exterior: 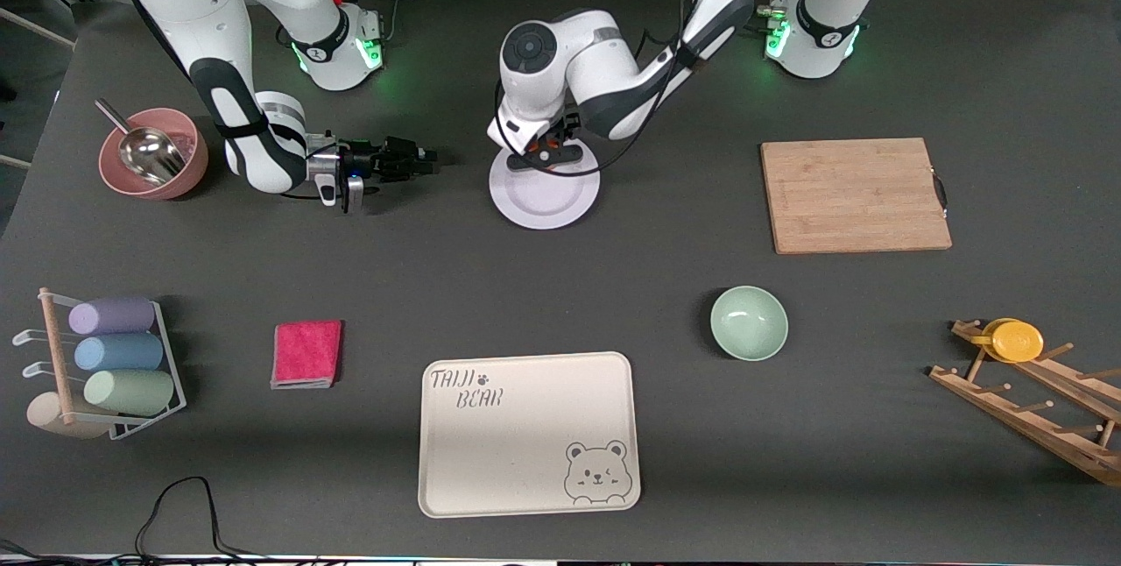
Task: Place orange and plate with both arms
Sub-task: 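Carry the orange with the left gripper over the white plate, then lower the orange onto the plate and open the left gripper, then withdraw the left gripper while the right gripper grips the plate rim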
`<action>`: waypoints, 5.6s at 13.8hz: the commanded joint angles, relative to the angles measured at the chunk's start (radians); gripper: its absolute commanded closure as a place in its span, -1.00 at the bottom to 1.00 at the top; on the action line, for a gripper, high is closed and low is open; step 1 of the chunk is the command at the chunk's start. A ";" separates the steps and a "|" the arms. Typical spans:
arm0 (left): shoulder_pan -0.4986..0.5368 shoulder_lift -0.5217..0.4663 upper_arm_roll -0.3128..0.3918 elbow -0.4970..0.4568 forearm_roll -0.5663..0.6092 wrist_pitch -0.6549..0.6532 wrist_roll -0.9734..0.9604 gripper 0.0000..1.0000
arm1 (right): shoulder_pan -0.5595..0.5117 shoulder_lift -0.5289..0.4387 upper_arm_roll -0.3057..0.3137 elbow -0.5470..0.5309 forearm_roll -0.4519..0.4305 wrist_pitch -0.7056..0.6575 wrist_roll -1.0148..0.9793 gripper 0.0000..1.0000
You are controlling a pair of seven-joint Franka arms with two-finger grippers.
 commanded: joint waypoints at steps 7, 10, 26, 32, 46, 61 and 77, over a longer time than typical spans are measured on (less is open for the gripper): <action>-0.028 0.125 0.009 0.064 0.143 0.056 -0.083 1.00 | 0.003 0.053 -0.005 0.023 0.051 -0.038 -0.054 -0.05; -0.026 0.127 0.009 0.061 0.149 0.056 -0.077 0.85 | 0.003 0.054 -0.005 0.023 0.069 -0.038 -0.054 -0.05; -0.006 0.107 0.008 0.061 0.183 0.027 -0.075 -1.00 | 0.012 0.068 -0.003 0.022 0.129 -0.048 -0.069 -0.05; 0.092 -0.049 -0.009 0.080 0.145 -0.132 0.012 -1.00 | 0.046 0.068 -0.002 0.022 0.191 -0.049 -0.069 -0.05; 0.644 -0.428 -0.003 0.130 -0.079 -0.632 0.593 -1.00 | 0.158 0.079 0.004 0.026 0.347 -0.048 -0.069 -0.05; 0.531 -0.712 0.549 -0.032 -0.262 -0.695 1.213 -1.00 | 0.276 0.119 0.090 0.097 0.599 -0.031 -0.065 0.01; 0.518 -0.742 0.598 -0.066 -0.167 -0.640 1.325 -1.00 | 0.224 -0.100 0.096 0.066 0.571 -0.037 0.082 1.00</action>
